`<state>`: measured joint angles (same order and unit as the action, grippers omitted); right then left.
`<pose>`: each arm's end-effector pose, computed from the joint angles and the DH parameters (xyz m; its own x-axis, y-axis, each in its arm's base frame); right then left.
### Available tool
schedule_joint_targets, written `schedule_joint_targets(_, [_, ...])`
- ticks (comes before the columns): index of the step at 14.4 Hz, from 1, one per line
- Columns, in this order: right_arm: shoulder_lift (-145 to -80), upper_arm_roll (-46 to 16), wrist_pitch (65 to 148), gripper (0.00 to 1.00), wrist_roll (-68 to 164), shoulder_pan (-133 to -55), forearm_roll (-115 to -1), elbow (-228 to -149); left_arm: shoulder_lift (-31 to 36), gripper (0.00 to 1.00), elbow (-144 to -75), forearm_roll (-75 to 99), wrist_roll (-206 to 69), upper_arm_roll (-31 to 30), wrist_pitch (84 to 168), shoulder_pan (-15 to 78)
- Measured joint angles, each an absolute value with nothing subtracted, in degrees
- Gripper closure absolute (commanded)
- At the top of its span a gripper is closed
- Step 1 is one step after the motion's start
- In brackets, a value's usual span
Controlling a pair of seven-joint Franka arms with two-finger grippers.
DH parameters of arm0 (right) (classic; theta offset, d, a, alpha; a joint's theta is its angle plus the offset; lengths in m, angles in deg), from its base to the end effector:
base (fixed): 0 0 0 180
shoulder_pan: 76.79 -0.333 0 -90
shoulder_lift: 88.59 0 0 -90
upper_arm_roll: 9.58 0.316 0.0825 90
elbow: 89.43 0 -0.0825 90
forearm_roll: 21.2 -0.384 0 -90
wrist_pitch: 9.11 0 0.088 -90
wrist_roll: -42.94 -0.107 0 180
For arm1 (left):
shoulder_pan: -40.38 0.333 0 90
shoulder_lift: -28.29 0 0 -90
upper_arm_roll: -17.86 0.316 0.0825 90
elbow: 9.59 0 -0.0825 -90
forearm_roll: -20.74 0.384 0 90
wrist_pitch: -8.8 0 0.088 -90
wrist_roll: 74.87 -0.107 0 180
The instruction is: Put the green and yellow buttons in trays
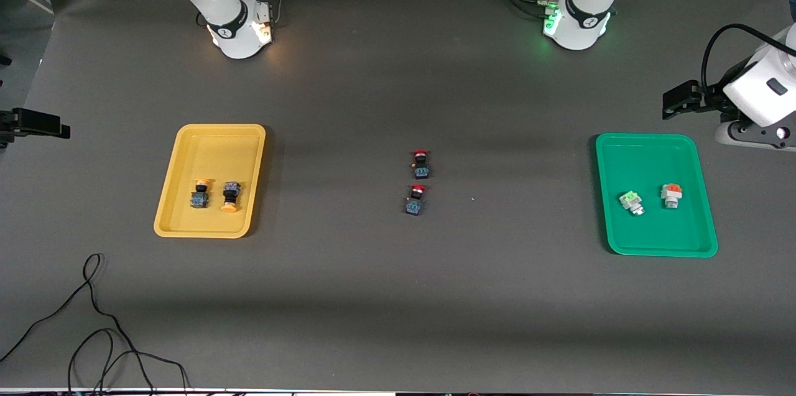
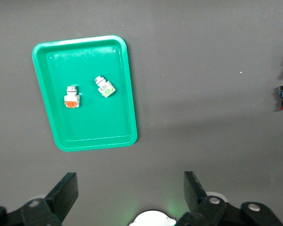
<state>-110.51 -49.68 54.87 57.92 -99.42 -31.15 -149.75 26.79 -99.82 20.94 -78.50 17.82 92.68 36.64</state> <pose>0.5942 -0.0602 0.6373 0.9684 0.0202 -0.2486 0.0233 -0.9997 0.0092 0.5485 -0.0358 0.5996 0.9823 -0.1280 -0.1365 -0.1285 -0.9917 0.0052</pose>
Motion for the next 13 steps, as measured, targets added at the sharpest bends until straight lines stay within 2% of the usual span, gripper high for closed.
schedule_joint_targets(2, [-108.15, -39.37, 54.84, 0.0, 55.4, -93.28, -27.38, -149.75, 26.79, 0.0, -99.82, 20.84, -78.35, 17.82, 92.68, 36.63])
schedule_joint_targets(3, [-107.49, -36.24, 54.83, 0.0, 54.72, -91.38, -26.34, -149.75, 26.79, 0.0, -99.82, 20.81, -78.32, 17.82, 92.68, 36.63])
schedule_joint_targets(7, [-106.54, -29.41, 54.83, 0.0, 52.99, -86.4, -25.3, -150.03, 26.79, 0.0, -99.82, 20.74, -78.26, 17.82, 92.68, 36.62])
schedule_joint_targets(10, [-105.62, -20.65, 54.83, 0.0, 51.49, -80.27, -22.35, -150.57, 26.79, 0.0, -99.82, 20.72, -78.23, 17.83, 92.68, 36.59])
schedule_joint_targets(13, [-103.2, -14.8, 56.3, 0.0, 49.6, -76.57, -20.97, -153.54, 26.79, 0.0, -99.82, 20.71, -78.17, 17.83, 92.68, 36.58])
